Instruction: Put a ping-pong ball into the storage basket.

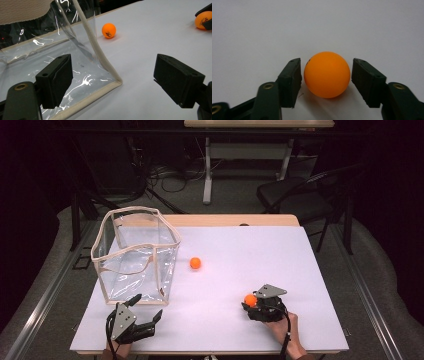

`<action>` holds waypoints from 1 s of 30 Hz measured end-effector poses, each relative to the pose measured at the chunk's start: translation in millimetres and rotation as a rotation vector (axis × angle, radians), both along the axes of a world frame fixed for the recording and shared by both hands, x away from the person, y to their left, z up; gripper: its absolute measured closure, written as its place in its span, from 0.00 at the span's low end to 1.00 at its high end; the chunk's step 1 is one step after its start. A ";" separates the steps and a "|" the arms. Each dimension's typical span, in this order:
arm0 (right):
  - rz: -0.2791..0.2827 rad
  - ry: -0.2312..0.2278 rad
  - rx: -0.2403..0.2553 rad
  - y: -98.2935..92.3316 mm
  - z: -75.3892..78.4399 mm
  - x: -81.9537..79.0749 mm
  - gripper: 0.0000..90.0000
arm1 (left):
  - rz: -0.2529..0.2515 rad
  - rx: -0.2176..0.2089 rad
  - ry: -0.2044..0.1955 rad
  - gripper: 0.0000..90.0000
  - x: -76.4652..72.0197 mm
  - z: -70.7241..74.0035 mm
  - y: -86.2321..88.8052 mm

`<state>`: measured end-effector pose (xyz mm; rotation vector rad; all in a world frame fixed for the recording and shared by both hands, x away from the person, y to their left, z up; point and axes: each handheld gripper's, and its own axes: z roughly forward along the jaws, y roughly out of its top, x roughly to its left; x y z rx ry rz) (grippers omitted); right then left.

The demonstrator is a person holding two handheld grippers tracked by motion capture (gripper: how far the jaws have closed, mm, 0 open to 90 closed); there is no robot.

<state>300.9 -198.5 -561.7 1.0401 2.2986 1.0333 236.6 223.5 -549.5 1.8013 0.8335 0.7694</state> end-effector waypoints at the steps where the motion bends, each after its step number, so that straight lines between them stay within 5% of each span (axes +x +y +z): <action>1: 0.003 0.002 0.002 -0.1 -0.1 0.3 0.48 | -0.002 0.002 0.003 0.18 0.2 -0.1 0.0; 6: 0.000 0.015 -0.007 -0.8 -1.7 0.7 0.56 | -0.007 0.006 0.007 0.18 0.4 -0.4 -0.4; 30: 0.006 -0.037 0.006 0.8 15.1 -5.2 0.56 | -0.017 0.014 0.006 0.18 0.2 -0.5 -1.9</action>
